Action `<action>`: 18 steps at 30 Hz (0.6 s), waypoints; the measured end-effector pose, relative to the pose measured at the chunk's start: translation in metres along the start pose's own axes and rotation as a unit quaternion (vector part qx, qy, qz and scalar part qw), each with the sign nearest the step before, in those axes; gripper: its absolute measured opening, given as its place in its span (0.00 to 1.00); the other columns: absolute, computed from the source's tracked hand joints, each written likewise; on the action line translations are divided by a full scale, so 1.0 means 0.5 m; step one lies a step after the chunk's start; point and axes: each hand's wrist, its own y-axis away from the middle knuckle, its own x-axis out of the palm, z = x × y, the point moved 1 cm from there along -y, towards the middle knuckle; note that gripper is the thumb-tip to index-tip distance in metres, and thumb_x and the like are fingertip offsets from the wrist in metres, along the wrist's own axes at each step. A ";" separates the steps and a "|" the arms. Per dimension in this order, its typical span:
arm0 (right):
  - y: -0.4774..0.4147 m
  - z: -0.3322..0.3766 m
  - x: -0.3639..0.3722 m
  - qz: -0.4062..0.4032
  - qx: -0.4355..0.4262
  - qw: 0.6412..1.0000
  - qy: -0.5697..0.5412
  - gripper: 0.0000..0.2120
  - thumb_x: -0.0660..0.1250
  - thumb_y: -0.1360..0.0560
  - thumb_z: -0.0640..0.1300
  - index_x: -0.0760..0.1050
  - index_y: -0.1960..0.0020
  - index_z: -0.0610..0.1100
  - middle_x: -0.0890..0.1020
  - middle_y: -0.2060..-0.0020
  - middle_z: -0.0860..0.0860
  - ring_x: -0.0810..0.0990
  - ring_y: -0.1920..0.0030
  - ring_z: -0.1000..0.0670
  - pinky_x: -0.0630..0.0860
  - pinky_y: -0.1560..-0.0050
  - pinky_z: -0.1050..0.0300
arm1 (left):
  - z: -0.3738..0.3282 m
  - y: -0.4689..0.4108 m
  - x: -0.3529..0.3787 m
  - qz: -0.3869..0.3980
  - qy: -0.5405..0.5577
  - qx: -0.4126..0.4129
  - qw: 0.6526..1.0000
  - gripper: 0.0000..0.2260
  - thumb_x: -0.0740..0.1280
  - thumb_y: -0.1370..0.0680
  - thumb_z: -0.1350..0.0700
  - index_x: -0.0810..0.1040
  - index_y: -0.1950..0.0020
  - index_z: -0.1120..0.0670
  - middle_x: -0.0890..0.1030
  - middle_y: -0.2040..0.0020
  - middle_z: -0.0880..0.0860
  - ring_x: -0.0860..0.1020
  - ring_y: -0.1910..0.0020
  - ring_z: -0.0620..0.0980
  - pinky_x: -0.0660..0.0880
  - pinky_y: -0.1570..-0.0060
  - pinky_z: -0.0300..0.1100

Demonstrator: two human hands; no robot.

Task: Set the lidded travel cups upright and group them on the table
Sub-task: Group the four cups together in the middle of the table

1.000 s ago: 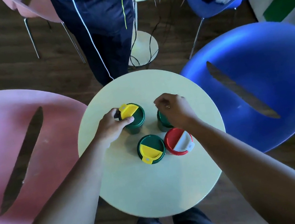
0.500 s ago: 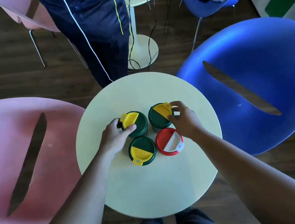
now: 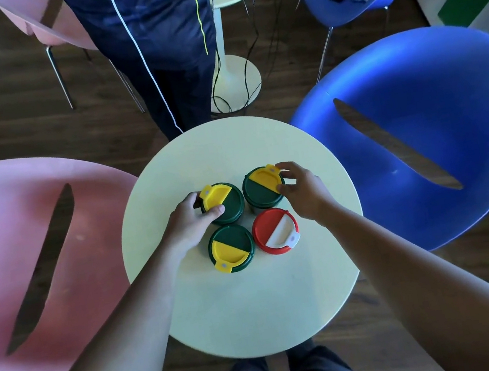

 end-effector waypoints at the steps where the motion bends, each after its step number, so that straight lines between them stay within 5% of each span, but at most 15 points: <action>1: -0.001 0.000 0.000 0.001 0.001 1.000 0.002 0.20 0.64 0.20 0.39 0.70 0.30 0.51 0.78 0.35 0.50 0.81 0.47 0.51 0.71 0.52 0.60 | 0.000 -0.001 -0.001 0.002 0.000 0.000 1.000 0.16 0.73 0.26 0.42 0.79 0.43 0.48 0.84 0.44 0.45 0.80 0.43 0.51 0.75 0.38 0.50; 8: 0.006 -0.008 0.005 -0.007 0.014 1.000 -0.003 0.23 0.63 0.20 0.42 0.65 0.26 0.50 0.76 0.32 0.49 0.80 0.40 0.48 0.73 0.48 0.58 | -0.008 0.014 0.000 0.009 0.021 -0.019 1.000 0.25 0.73 0.26 0.43 0.71 0.31 0.45 0.79 0.38 0.44 0.77 0.39 0.50 0.72 0.38 0.47; 11: 0.028 -0.015 0.006 -0.023 0.028 0.999 -0.006 0.25 0.65 0.21 0.47 0.64 0.26 0.49 0.76 0.33 0.49 0.80 0.41 0.48 0.76 0.47 0.56 | 0.006 0.034 0.001 0.019 0.040 -0.054 0.998 0.33 0.73 0.30 0.36 0.67 0.29 0.43 0.77 0.35 0.44 0.76 0.36 0.50 0.73 0.34 0.53; 14: 0.055 -0.035 0.007 -0.010 0.065 0.998 -0.014 0.25 0.68 0.23 0.53 0.67 0.28 0.50 0.78 0.37 0.51 0.79 0.44 0.50 0.76 0.56 0.59 | 0.023 0.066 -0.001 0.027 0.055 -0.116 0.991 0.35 0.71 0.38 0.28 0.73 0.37 0.45 0.82 0.42 0.49 0.82 0.44 0.54 0.80 0.43 0.56; 18: 0.084 -0.068 0.022 0.047 0.101 0.994 -0.023 0.22 0.70 0.26 0.57 0.75 0.36 0.49 0.82 0.44 0.50 0.81 0.47 0.48 0.80 0.44 0.47 | 0.033 0.113 0.010 0.067 0.095 -0.157 0.981 0.24 0.73 0.28 0.38 0.77 0.49 0.58 0.85 0.48 0.60 0.86 0.54 0.59 0.85 0.54 0.53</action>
